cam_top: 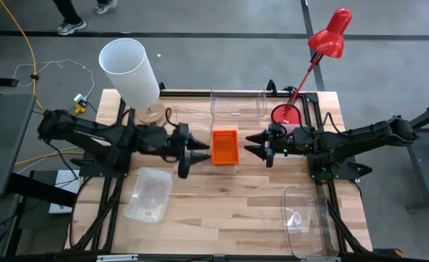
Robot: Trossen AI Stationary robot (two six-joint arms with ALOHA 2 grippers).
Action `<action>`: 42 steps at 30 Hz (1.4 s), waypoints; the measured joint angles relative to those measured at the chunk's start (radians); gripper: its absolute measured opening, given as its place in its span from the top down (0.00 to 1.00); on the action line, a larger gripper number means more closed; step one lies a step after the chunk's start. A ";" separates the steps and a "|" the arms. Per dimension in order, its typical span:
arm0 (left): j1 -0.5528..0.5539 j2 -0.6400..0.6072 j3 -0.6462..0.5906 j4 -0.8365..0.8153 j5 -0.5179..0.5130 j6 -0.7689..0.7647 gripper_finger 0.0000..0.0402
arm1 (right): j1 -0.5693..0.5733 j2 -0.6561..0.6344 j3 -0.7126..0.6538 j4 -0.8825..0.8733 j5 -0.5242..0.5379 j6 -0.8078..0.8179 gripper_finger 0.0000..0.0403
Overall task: Stack baskets by color
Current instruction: Stack the top white bin on top of the bottom white bin
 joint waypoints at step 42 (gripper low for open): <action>0.314 -0.324 -0.365 0.271 0.282 0.062 0.57 | -0.215 0.589 0.271 -1.092 0.004 0.751 0.42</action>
